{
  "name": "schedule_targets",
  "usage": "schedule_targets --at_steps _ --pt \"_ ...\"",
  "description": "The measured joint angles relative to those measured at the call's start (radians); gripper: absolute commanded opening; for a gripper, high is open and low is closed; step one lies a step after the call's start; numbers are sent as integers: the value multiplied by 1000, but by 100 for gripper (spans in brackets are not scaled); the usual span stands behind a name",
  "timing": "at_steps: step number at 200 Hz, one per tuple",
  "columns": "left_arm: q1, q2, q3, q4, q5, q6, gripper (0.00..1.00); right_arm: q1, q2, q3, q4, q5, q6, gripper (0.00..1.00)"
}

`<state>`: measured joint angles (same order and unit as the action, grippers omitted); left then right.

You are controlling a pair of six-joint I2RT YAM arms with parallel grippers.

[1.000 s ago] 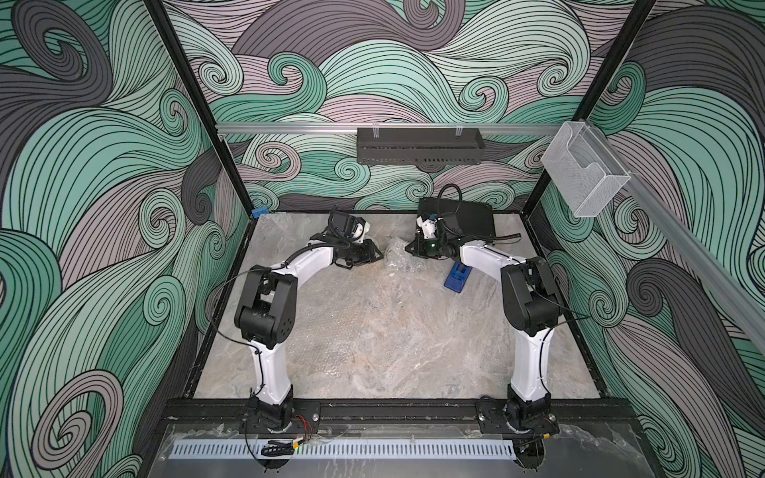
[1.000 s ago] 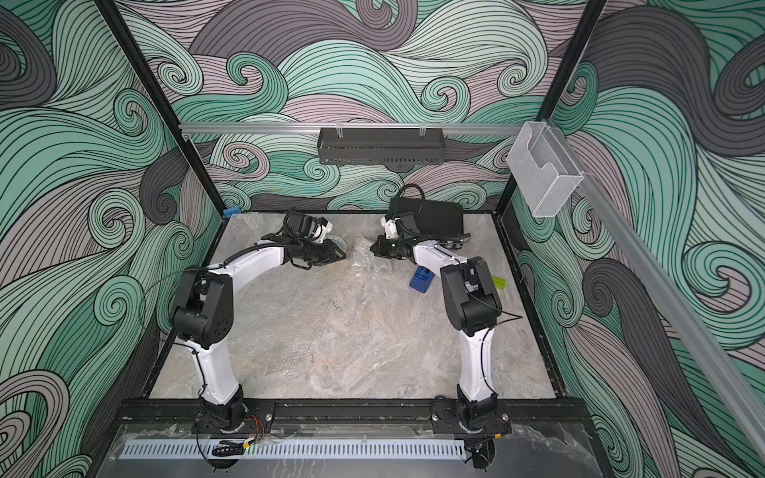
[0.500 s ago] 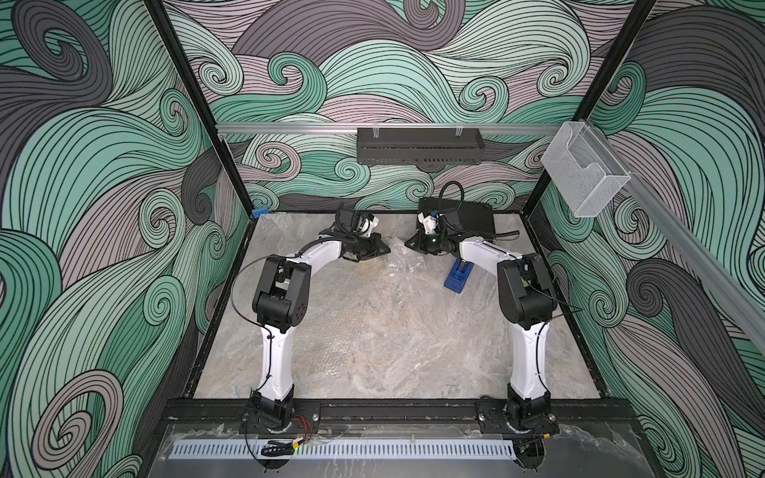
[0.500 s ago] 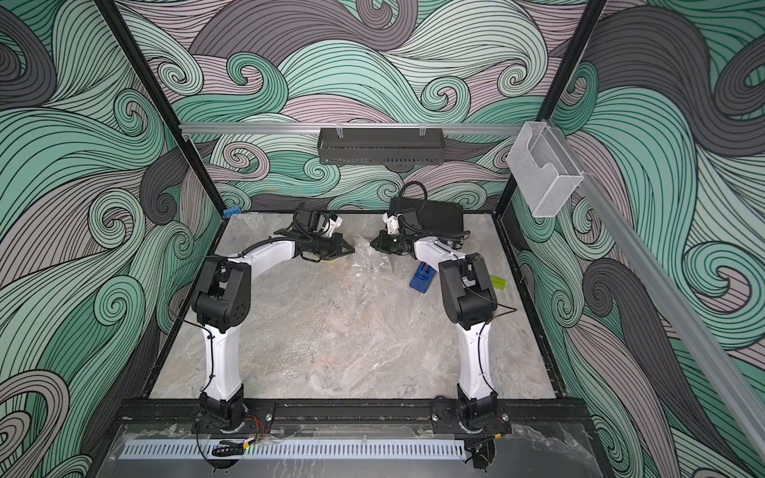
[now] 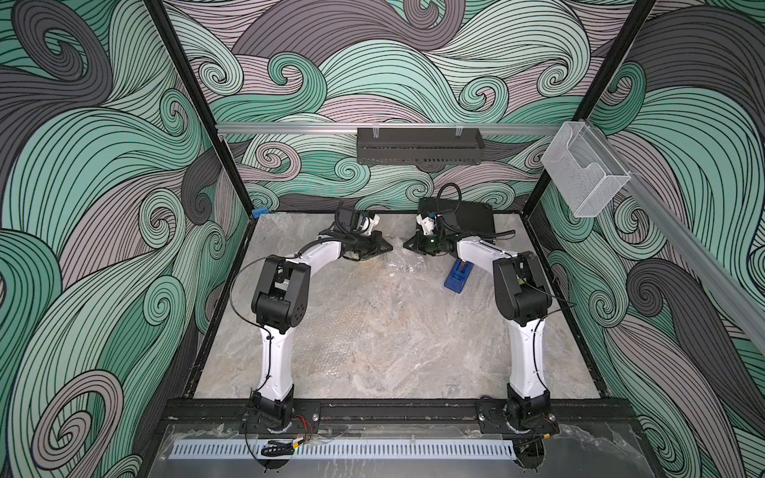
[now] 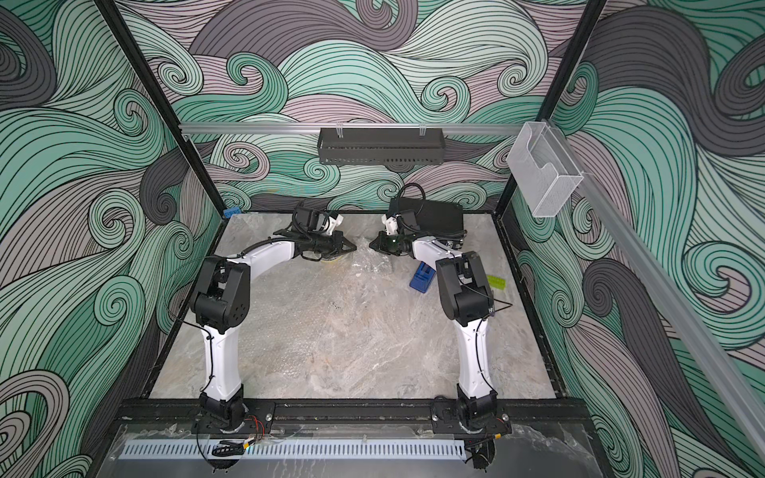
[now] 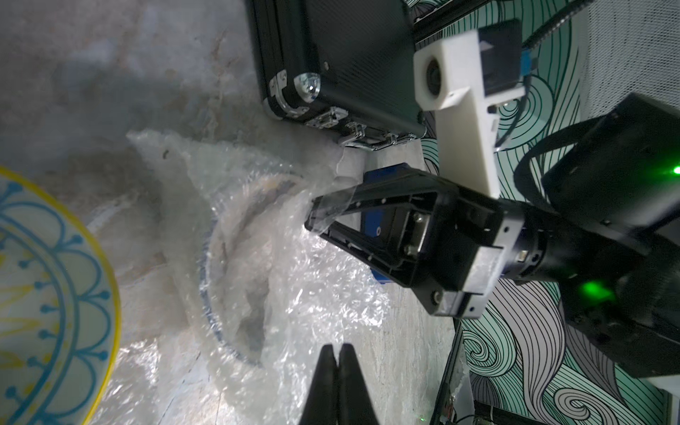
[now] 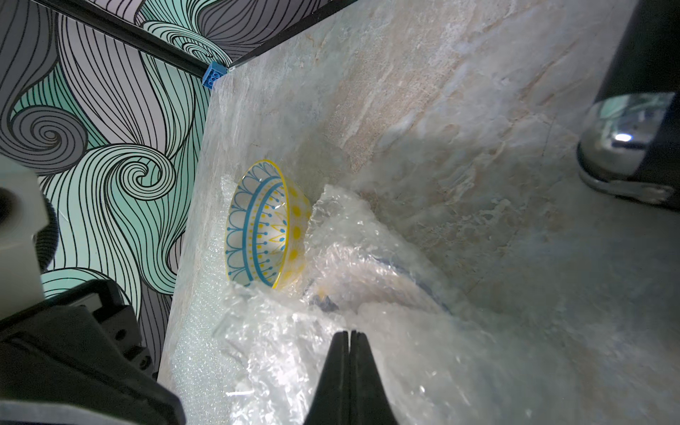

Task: Wrap bowls in bubble wrap
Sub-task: Adjust the tape on the bubble wrap.

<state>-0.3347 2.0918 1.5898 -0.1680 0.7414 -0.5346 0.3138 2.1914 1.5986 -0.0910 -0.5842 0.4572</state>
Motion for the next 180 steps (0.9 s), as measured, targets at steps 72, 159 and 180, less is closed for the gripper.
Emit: schedule_targets --at_steps 72,159,180 --pt "0 247 294 -9 -6 -36 0 0 3 0 -3 -2 4 5" --pt "-21 328 399 -132 -89 -18 0 -16 -70 -13 -86 10 22 11" --pt "-28 335 410 -136 -106 -12 0 -17 -119 -11 -85 0 54 10"
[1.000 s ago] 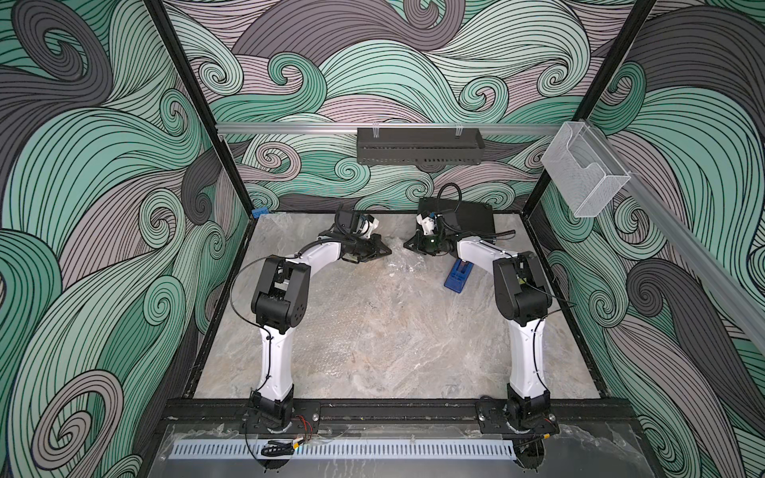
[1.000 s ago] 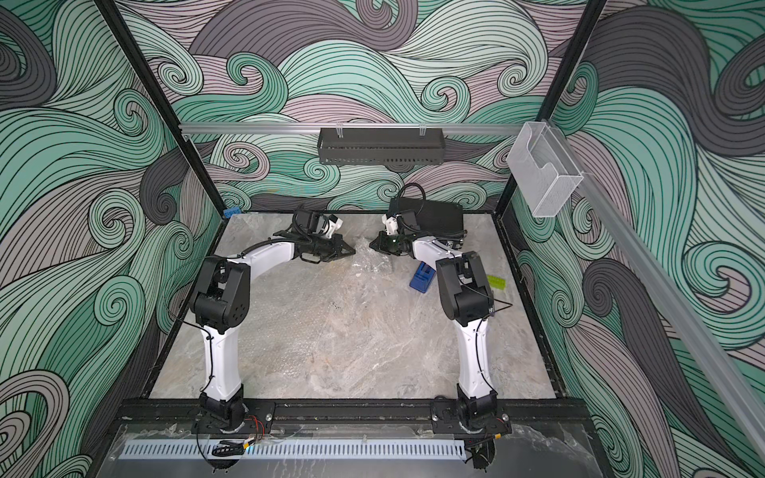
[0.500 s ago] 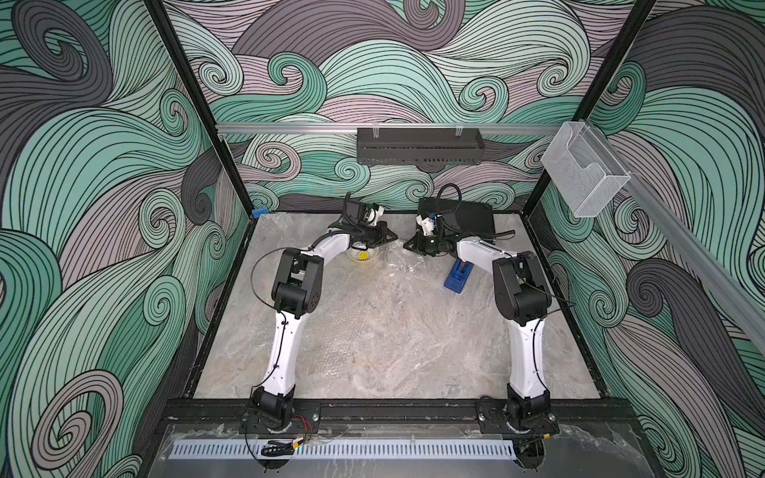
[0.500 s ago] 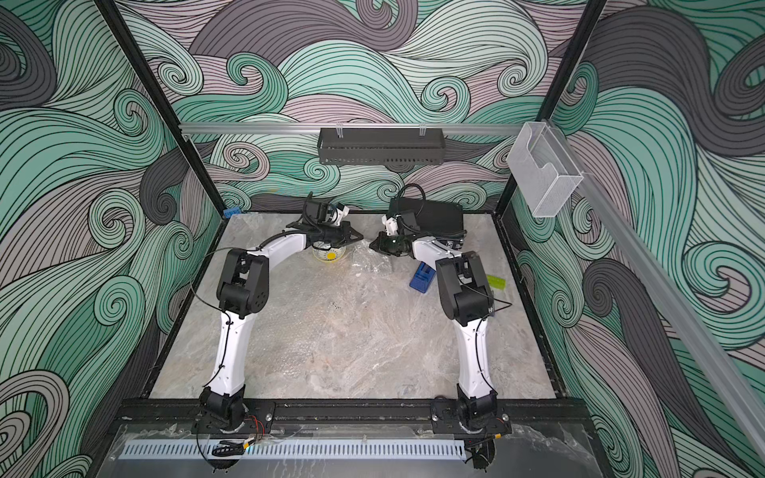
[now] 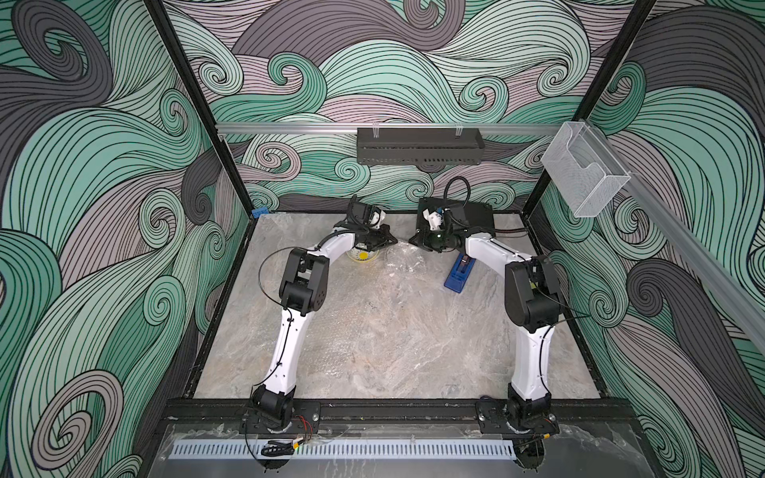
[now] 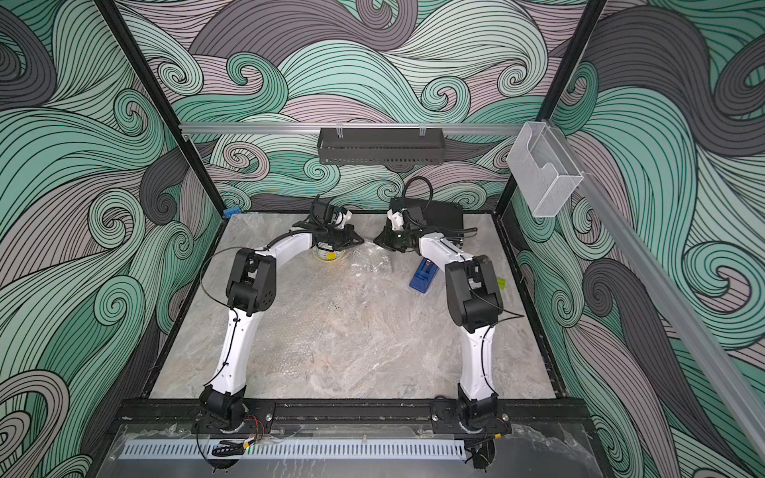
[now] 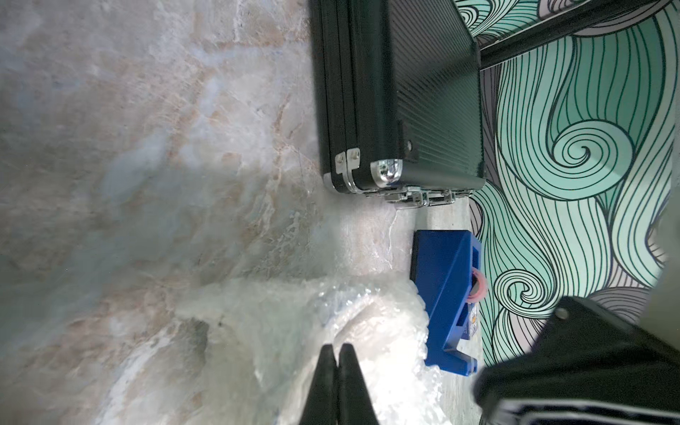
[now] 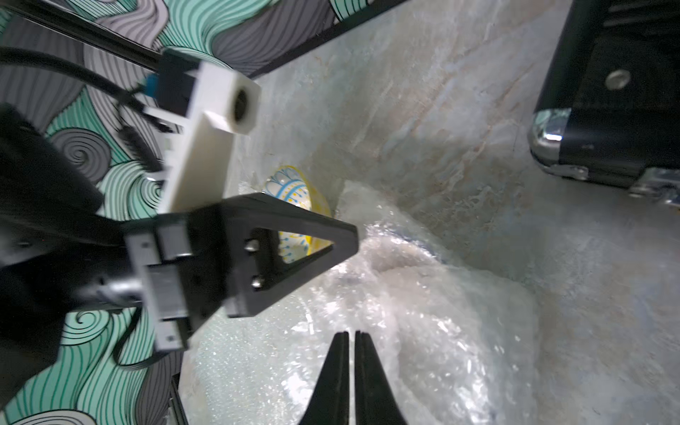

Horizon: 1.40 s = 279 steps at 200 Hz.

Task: Wrap bowls in bubble wrap
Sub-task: Adjust the tape on the bubble wrap.

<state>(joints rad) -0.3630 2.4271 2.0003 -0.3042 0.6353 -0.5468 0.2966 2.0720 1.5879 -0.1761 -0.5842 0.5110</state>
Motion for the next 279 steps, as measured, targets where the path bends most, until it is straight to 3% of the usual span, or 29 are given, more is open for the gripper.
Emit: schedule_targets --at_steps 35,74,125,170,237,279 --pt "-6 17 0 -8 -5 4 0 8 27 70 13 -43 73 8" --pt "-6 19 0 -17 -10 10 0 14 161 173 9 -71 124 6" --pt "-7 19 0 -19 -21 15 0 18 291 232 -81 -65 111 5" --pt "-13 19 0 -25 -22 24 0 22 292 297 -222 16 28 5" --pt "-13 19 0 -35 -22 42 0 31 291 304 -246 50 -39 5" --pt "-13 19 0 -39 -24 47 0 31 186 203 -225 54 -50 5"
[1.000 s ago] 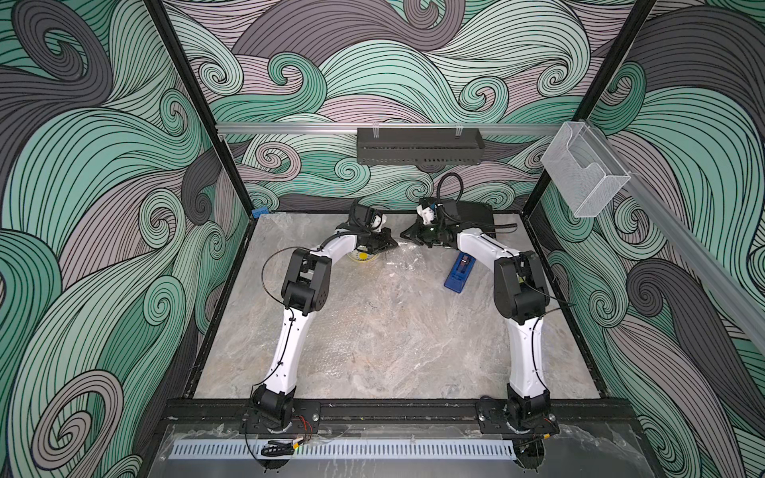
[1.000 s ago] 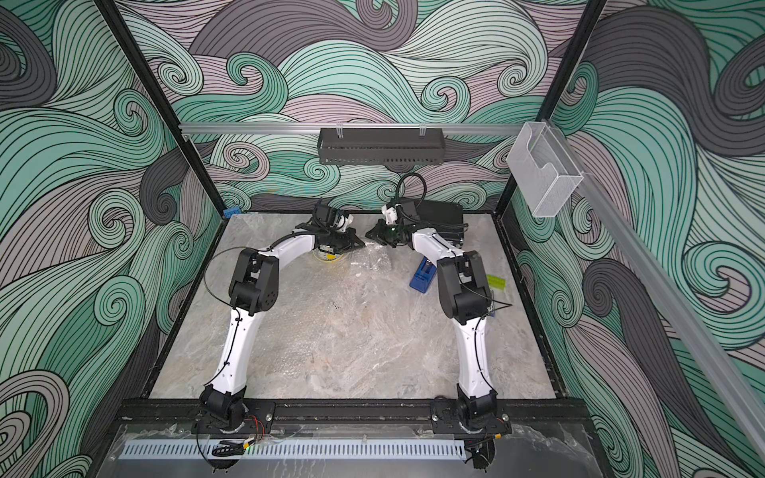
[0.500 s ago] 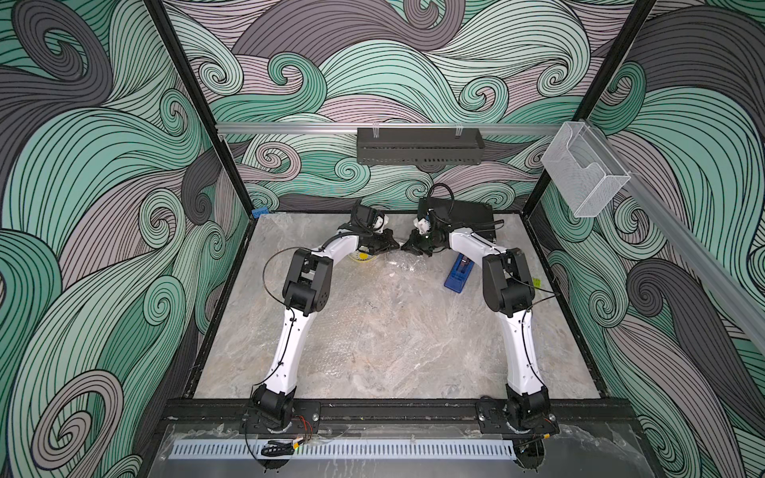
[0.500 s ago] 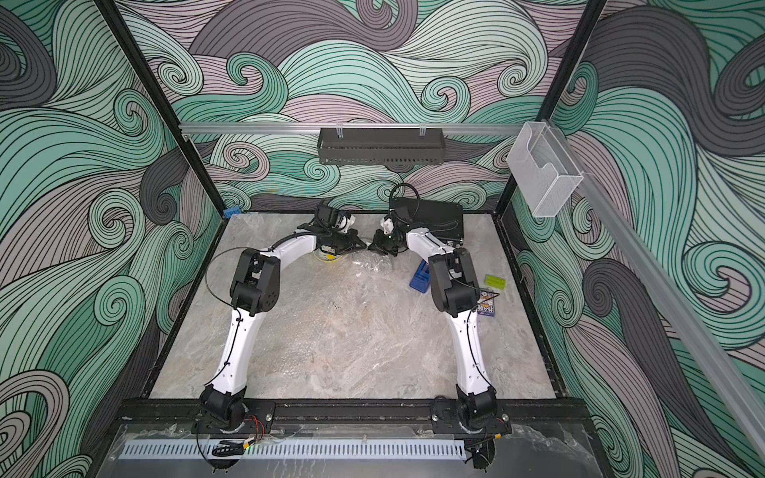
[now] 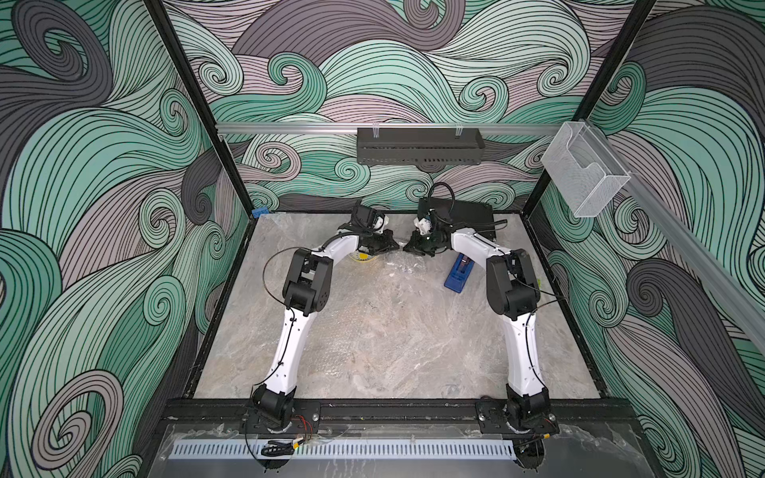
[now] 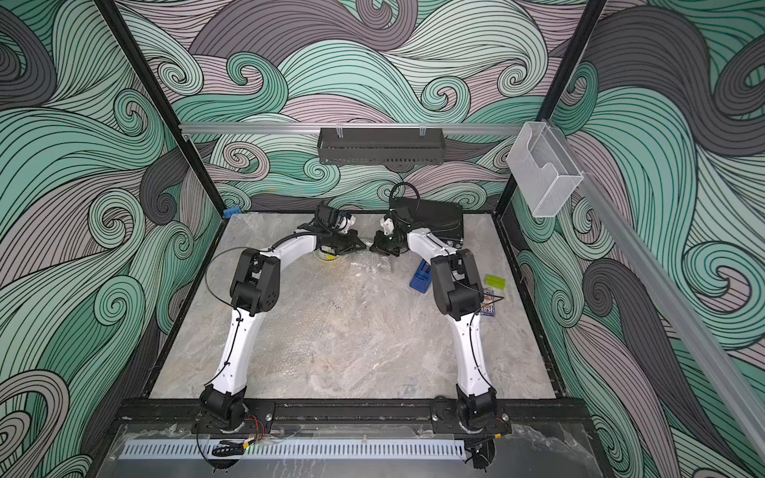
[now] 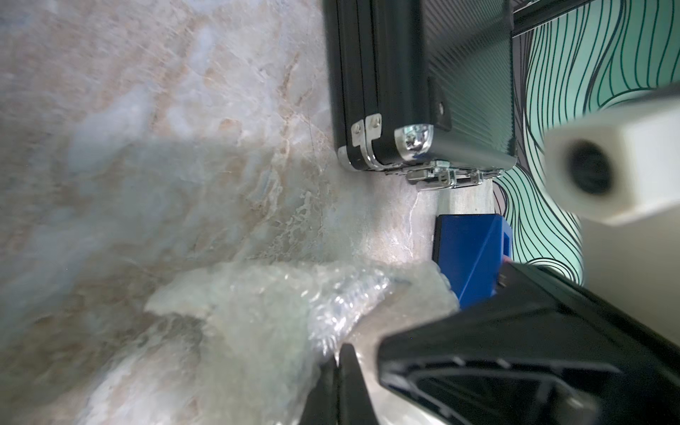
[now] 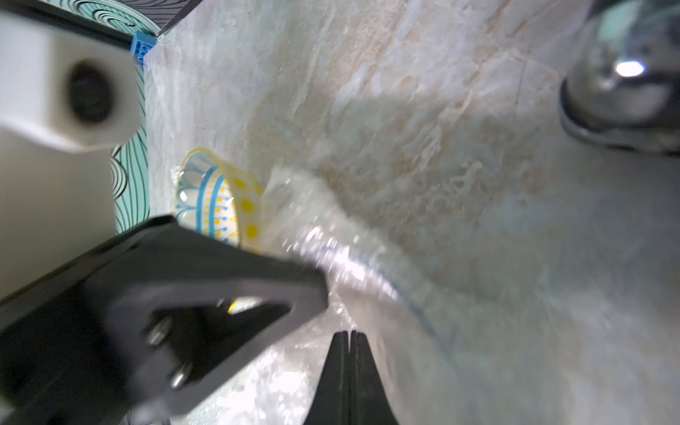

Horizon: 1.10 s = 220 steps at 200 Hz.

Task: Wrap bowls in bubble wrap
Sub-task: Adjust the tape on the bubble wrap.

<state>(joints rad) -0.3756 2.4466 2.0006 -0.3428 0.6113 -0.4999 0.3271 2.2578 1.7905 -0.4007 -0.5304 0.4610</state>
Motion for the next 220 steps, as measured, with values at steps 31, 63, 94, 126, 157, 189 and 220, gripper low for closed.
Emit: schedule_targets --at_steps 31,63,94,126,157,189,220 --pt "0 0 0 -6 -6 4 0 2 -51 -1 42 -27 15 5" --pt "0 0 0 -11 -14 14 0 14 7 67 55 -47 29 5" --pt "0 0 -1 -15 -17 18 0 22 86 90 43 -43 29 5" --pt "0 -11 -29 -10 -27 22 0 18 115 90 35 -40 24 5" --pt "0 -60 -82 -14 -62 29 10 18 115 90 30 -34 18 5" --pt "10 -153 -165 -27 -104 29 20 18 115 90 28 -33 16 5" --pt "31 -251 -212 -31 -140 36 34 17 115 88 25 -33 13 5"
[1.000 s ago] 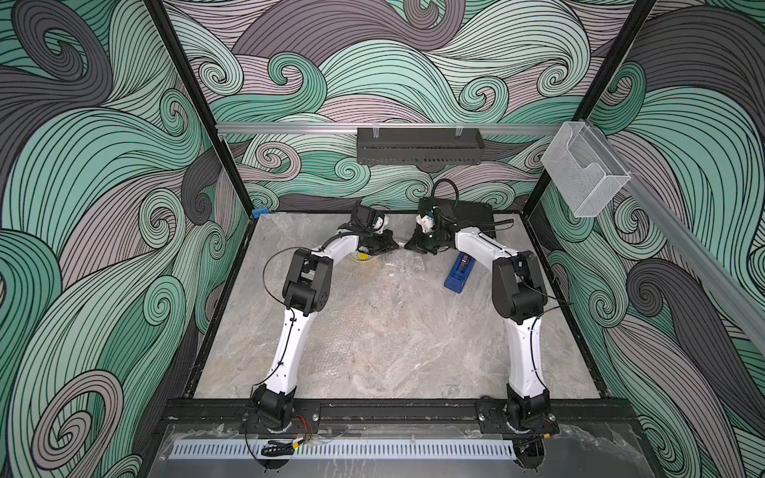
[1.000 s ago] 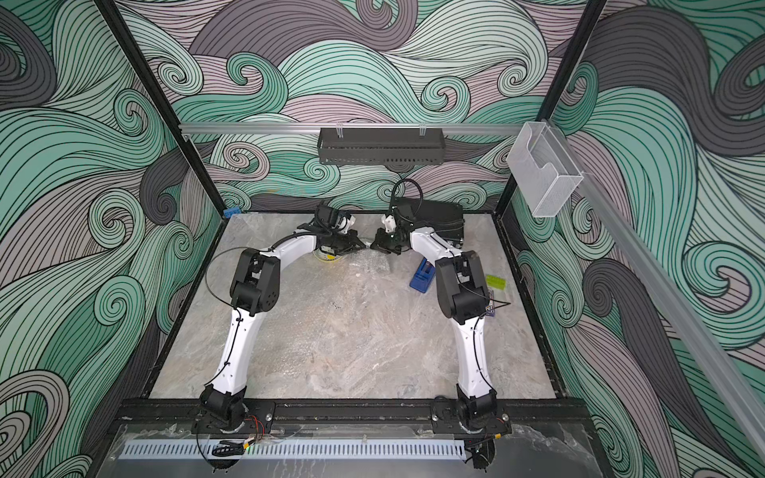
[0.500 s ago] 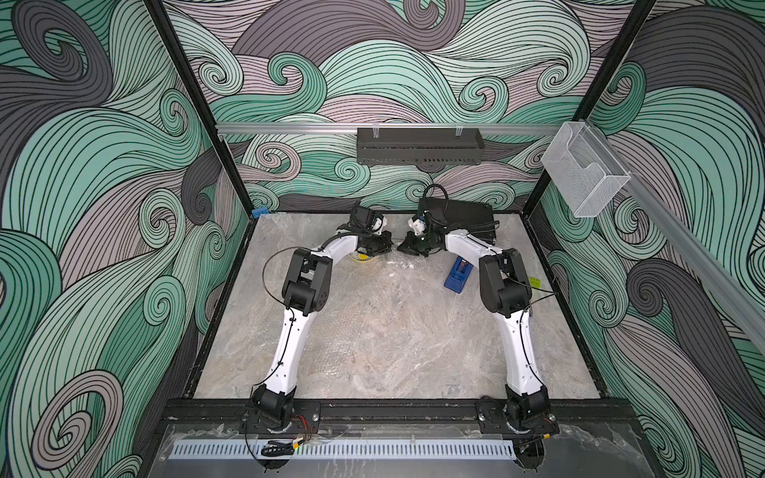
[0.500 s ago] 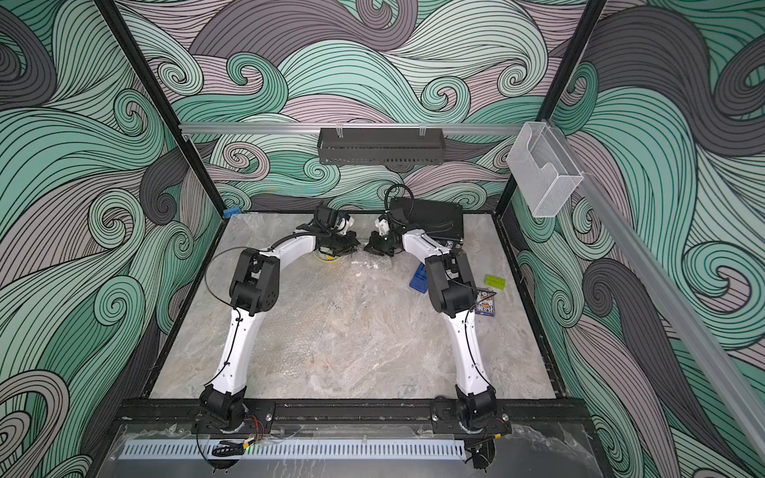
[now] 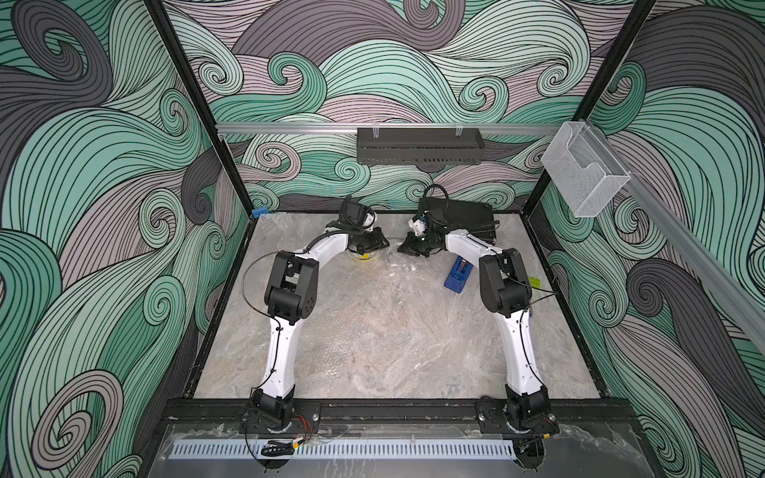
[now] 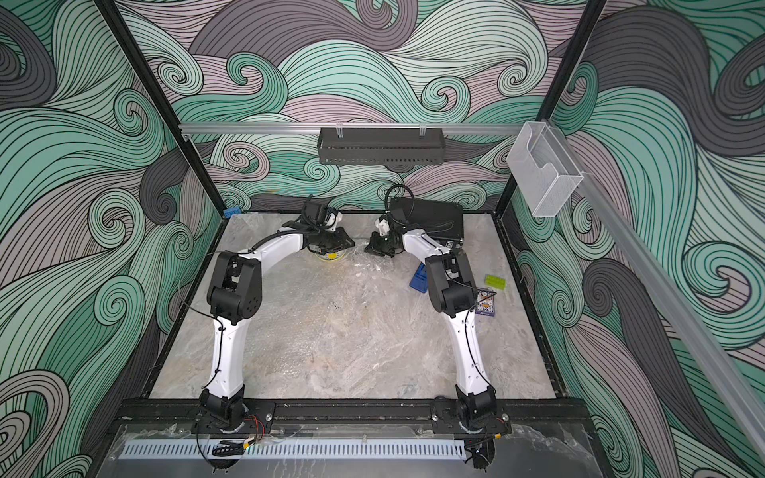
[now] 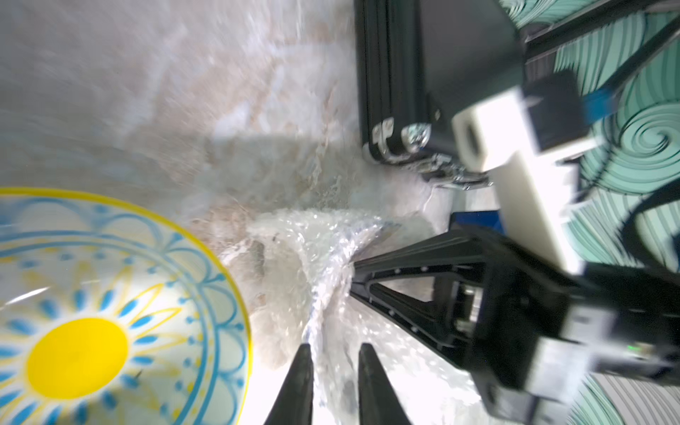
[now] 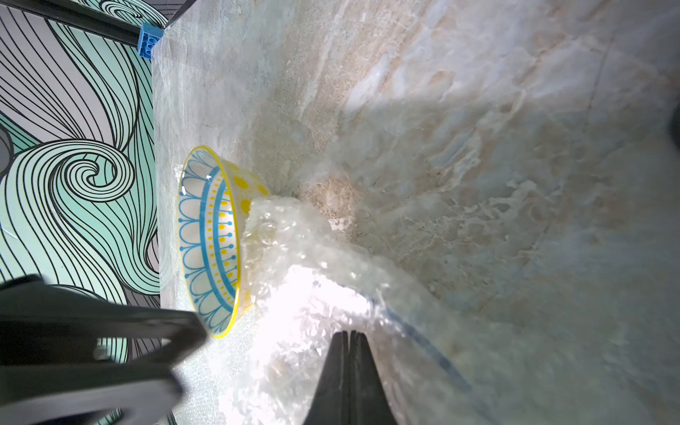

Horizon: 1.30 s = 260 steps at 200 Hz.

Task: Wrap bowls in bubble wrap
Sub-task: Adjust the tape on the bubble wrap.

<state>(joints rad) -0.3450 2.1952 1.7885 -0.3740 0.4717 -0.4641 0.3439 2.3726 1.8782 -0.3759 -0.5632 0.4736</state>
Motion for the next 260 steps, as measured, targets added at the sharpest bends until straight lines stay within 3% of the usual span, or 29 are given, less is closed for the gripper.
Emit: schedule_targets --at_steps 28,69,145,181,219,260 --pt "14 -41 -10 18 32 12 48 0 -1 -1 0 0 -2 5" --pt "4 42 97 -40 120 69 53 0 -1 -1 0 -1 -3 5" --pt "-11 199 214 -148 140 98 53 0 -8 -8 -2 -1 -2 5" --pt "-22 239 260 -158 134 93 48 0 -15 -16 -2 -1 -2 5" --pt "-29 273 293 -153 119 70 33 0 -18 -26 0 -2 -3 5" --pt "-31 282 294 -131 112 39 9 -1 -34 -49 8 -2 -3 6"
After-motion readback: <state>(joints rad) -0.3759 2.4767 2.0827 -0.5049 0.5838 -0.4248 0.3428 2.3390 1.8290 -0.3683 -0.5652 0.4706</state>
